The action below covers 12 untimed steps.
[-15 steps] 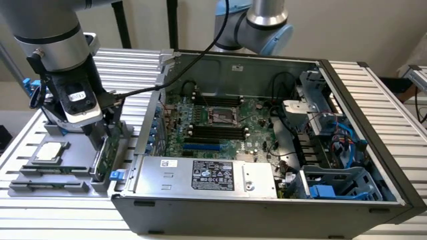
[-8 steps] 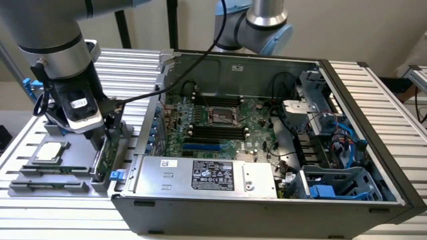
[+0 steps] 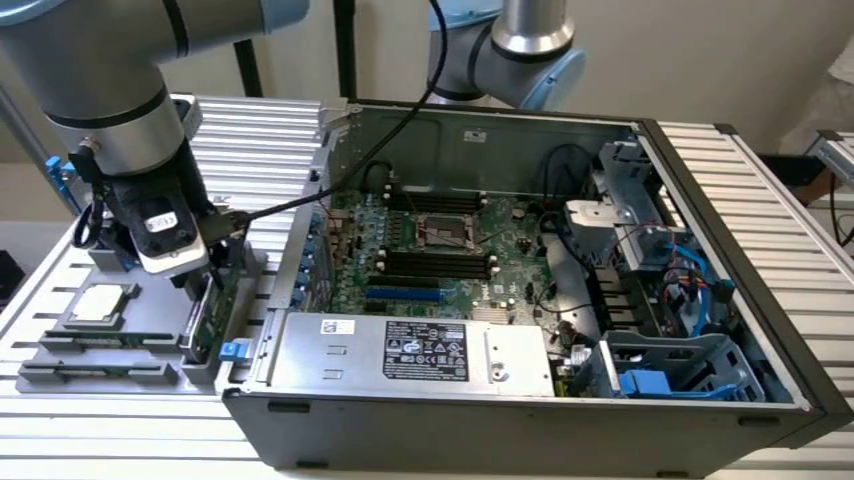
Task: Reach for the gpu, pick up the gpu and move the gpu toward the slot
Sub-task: 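Pick up the gpu and move the gpu toward the slot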
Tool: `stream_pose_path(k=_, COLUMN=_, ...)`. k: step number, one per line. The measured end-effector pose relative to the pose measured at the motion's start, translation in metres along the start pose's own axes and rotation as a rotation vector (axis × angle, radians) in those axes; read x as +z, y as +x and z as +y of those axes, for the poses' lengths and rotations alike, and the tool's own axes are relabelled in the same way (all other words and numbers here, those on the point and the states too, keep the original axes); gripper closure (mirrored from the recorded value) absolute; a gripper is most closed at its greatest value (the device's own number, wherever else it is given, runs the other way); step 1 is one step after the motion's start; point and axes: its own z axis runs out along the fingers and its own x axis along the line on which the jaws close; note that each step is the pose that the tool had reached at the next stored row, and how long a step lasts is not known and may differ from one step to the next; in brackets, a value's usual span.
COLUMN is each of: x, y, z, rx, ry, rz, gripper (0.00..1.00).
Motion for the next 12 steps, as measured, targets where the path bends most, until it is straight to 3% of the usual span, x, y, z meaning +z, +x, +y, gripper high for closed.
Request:
stream_pose_path(k=4, x=0.0071, y=0.000, z=-0.0017, rx=0.000, ry=-0.0014, rz=-0.0014, gripper=0.50)
stream_pose_path(k=8, x=0.0137, y=0.000, z=-0.0030, rx=0.000, ry=-0.0071, rz=-0.0033, gripper=0.50)
stream_pose_path(k=12, x=0.0144, y=0.000, z=-0.0030, rx=0.000, ry=-0.0114, rz=-0.0033, gripper=0.50)
